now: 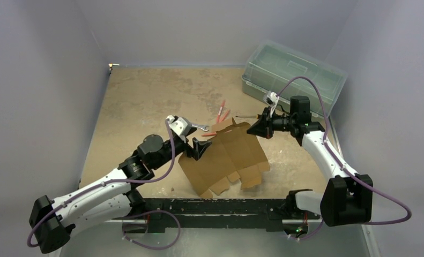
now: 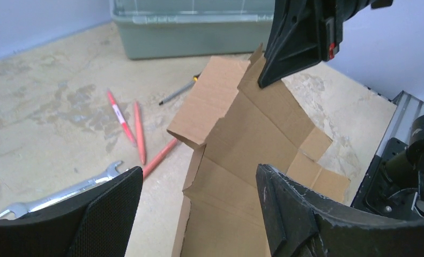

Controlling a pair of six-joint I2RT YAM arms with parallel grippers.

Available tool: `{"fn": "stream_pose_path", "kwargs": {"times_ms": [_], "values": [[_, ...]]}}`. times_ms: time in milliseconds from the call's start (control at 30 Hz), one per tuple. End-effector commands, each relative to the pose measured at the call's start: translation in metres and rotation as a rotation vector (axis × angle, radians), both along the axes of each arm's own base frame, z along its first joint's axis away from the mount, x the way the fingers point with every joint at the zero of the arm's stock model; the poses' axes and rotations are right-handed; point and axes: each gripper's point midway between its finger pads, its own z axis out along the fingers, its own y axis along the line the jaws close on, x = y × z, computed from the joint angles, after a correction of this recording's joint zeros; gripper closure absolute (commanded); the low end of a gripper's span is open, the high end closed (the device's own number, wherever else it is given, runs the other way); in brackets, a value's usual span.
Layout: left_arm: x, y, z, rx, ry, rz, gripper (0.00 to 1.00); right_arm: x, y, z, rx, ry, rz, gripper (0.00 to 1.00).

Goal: Fold the paper box

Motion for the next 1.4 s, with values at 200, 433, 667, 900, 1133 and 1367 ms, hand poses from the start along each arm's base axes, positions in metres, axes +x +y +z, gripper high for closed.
{"fn": "stream_pose_path", "kwargs": {"times_ms": [200,433,667,900,1133,1367], "values": [[0.006,-0.014,-0.015,-0.016,0.052,-0.012,0.23,0.002,0.005,0.017,0.023,-0.050,0.038,1.00],[0.005,-0.011,-0.013,-0.059,0.067,0.008,0.24,0.001,0.005,0.017,0.022,-0.040,0.049,1.00],[0.009,0.004,-0.016,-0.210,0.138,0.110,0.11,0.001,0.003,0.016,0.002,-0.057,0.044,1.00],[-0.001,0.012,-0.015,-0.296,0.129,0.100,0.02,0.000,0.003,0.013,0.000,-0.071,0.045,1.00],[-0.007,0.007,-0.013,-0.180,0.051,0.029,0.13,0.001,0.003,0.011,-0.004,-0.064,0.050,1.00],[-0.009,0.000,-0.034,-0.080,0.064,-0.012,0.17,0.002,0.003,0.008,-0.007,-0.054,0.049,1.00]]}}
